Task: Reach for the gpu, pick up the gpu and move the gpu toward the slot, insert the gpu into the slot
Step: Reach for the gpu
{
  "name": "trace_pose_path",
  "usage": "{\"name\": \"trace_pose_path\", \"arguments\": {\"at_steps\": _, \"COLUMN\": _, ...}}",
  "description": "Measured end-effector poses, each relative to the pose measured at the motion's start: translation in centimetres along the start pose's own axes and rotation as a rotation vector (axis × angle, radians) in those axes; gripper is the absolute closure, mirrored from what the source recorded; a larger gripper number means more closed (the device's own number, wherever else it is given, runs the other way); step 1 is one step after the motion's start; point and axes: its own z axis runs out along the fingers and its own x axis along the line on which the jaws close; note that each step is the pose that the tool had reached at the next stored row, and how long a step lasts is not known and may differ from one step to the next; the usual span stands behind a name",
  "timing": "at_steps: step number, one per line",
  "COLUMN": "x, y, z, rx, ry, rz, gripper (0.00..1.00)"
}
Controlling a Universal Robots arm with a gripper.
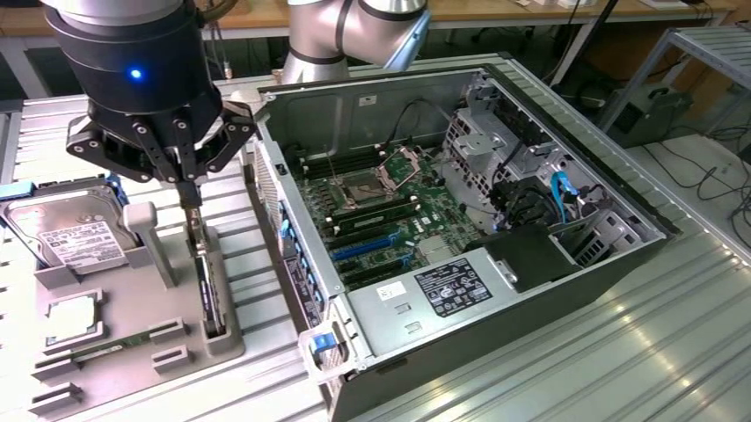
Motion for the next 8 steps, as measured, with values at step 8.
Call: {"name": "trace_pose_path", "arguments": {"at_steps": 8, "x": 1.1, "y": -0.09, "z": 0.15, "rx": -0.005, "ry": 0.0011, "rz": 0.0, "gripper": 0.89}}
